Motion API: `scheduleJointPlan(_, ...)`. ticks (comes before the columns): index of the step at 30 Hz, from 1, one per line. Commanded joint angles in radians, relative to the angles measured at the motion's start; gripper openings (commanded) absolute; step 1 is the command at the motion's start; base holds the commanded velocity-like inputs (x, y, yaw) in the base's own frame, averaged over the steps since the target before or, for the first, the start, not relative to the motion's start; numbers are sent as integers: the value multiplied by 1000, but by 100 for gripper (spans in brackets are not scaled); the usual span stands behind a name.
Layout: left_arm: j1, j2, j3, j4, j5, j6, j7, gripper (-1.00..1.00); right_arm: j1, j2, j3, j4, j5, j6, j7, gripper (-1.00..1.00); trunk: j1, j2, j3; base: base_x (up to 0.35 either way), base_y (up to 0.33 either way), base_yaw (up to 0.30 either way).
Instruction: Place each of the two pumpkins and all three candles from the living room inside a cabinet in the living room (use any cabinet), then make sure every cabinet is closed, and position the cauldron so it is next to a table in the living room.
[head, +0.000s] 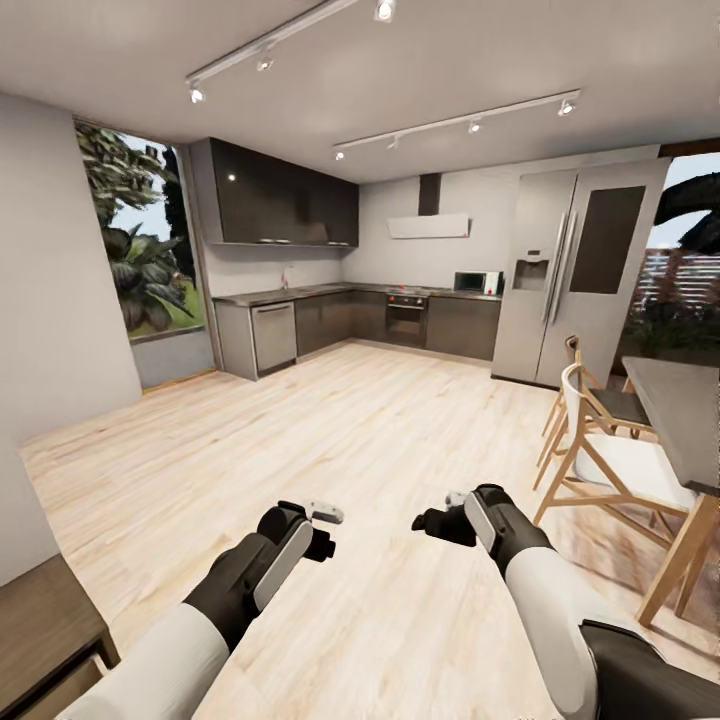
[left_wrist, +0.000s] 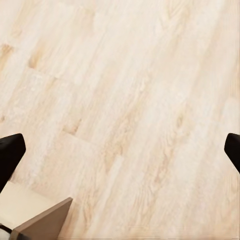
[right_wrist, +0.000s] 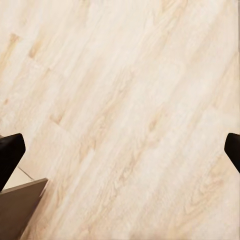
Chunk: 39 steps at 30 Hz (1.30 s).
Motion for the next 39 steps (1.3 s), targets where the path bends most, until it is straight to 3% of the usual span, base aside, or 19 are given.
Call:
scheduleJointPlan(1,-1,0,-2,5,11,2,10,100,-1,0,-9,-1,0,4,1,100,-4,7,1,0,0,-63)
scheduleJointPlan(12,-2,0,-2,16,9,3,9,100,-1,2,-15,-1,-1,4,1,100,-46,84,28,0,0,-16)
scheduleJointPlan(39,-2,-2,-3,7,11,1,11,100,-1,1,-16,-1,-2,4,4,100,-46,84,45,0,0,-243)
